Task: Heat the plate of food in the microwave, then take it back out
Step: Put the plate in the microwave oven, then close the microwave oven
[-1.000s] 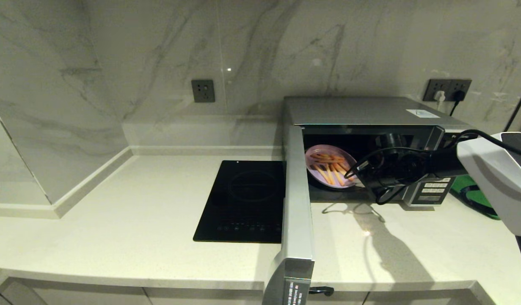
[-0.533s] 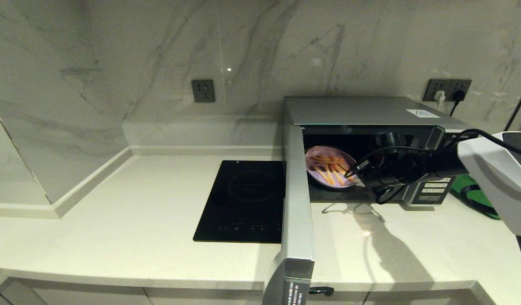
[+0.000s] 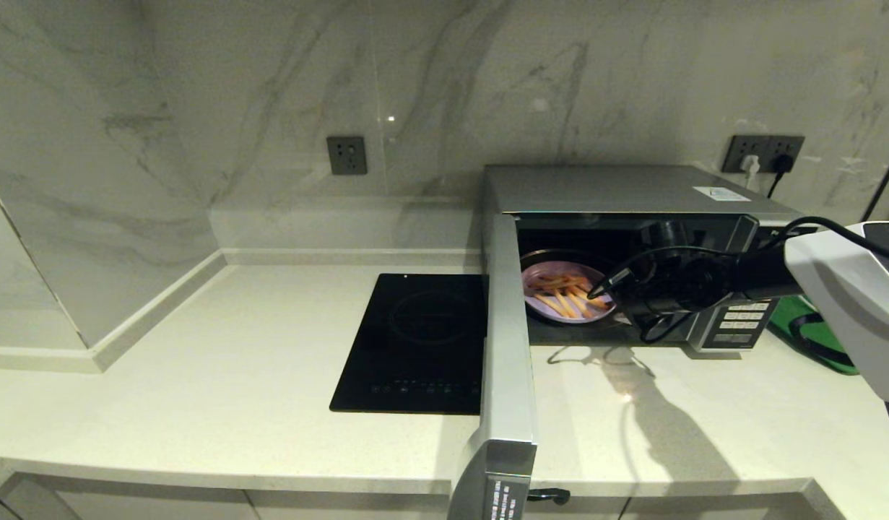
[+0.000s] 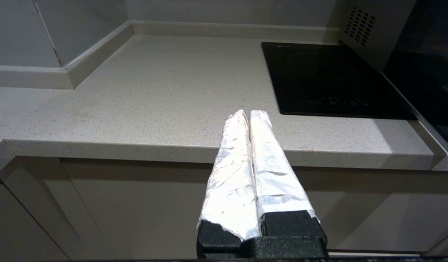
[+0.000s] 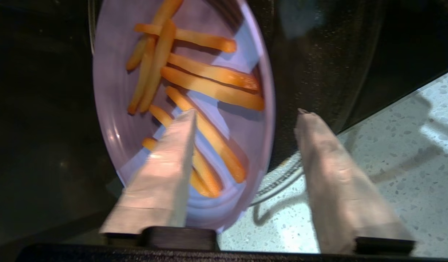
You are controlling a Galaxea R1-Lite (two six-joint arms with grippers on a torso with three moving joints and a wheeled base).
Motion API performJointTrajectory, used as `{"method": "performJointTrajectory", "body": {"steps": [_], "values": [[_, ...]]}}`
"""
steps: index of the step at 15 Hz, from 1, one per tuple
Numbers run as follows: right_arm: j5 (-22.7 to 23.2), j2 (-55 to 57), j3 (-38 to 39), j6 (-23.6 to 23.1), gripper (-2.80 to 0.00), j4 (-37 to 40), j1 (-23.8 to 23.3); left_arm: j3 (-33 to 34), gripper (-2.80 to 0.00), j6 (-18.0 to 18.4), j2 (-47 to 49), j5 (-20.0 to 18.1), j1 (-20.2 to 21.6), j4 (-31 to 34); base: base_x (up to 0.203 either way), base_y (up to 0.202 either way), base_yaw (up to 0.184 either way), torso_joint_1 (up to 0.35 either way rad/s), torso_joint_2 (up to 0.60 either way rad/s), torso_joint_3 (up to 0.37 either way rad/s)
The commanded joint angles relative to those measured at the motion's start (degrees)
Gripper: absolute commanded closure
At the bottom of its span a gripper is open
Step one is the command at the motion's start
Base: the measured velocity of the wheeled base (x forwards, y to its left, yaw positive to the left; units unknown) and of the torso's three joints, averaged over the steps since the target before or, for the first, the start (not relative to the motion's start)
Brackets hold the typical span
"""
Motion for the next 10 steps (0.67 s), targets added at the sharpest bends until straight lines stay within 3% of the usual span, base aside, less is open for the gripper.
{"method": "performJointTrajectory", "body": {"steps": [1, 10], "values": [[0.03, -0.80, 0.14, 0.37, -2.80, 0.14, 0.00, 0.01, 0.00, -0.04, -0.04, 0.02, -0.02, -0.05, 0.000, 0.000, 0.000, 0.000, 0.00, 0.000], [0.38, -1.74, -2.50, 0.19, -2.80, 0.49, 0.14, 0.01, 0.00, -0.04, -0.07, 0.02, 0.01, -0.05, 0.000, 0.000, 0.000, 0.000, 0.00, 0.000]]}}
